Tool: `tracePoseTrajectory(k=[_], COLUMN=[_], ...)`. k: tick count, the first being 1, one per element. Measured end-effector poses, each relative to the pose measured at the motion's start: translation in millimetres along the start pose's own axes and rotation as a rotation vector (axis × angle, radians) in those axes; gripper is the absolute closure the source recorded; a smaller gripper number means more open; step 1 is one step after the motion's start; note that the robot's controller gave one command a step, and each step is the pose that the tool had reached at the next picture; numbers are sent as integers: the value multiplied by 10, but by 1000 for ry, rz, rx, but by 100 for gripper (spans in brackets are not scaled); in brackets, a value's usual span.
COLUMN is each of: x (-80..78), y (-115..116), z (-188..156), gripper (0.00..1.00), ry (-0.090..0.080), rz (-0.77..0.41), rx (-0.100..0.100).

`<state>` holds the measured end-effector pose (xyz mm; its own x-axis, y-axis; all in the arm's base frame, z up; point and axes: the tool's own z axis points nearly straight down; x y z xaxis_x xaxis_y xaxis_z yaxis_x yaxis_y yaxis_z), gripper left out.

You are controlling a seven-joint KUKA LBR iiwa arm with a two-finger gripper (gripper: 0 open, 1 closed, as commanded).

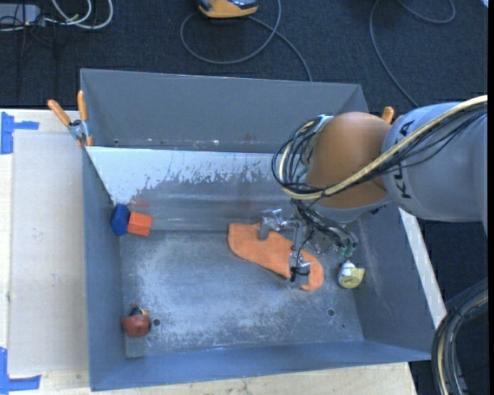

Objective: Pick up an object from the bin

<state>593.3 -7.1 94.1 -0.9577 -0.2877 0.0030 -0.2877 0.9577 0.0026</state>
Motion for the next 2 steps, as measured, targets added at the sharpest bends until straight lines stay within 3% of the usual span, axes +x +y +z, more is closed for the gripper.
tracePoseTrajectory(k=[1, 2], x=[0, 20], y=[0, 382], z=[0, 240], gripper=[0, 100], ry=[0, 0], rz=[0, -36], rx=[0, -1])
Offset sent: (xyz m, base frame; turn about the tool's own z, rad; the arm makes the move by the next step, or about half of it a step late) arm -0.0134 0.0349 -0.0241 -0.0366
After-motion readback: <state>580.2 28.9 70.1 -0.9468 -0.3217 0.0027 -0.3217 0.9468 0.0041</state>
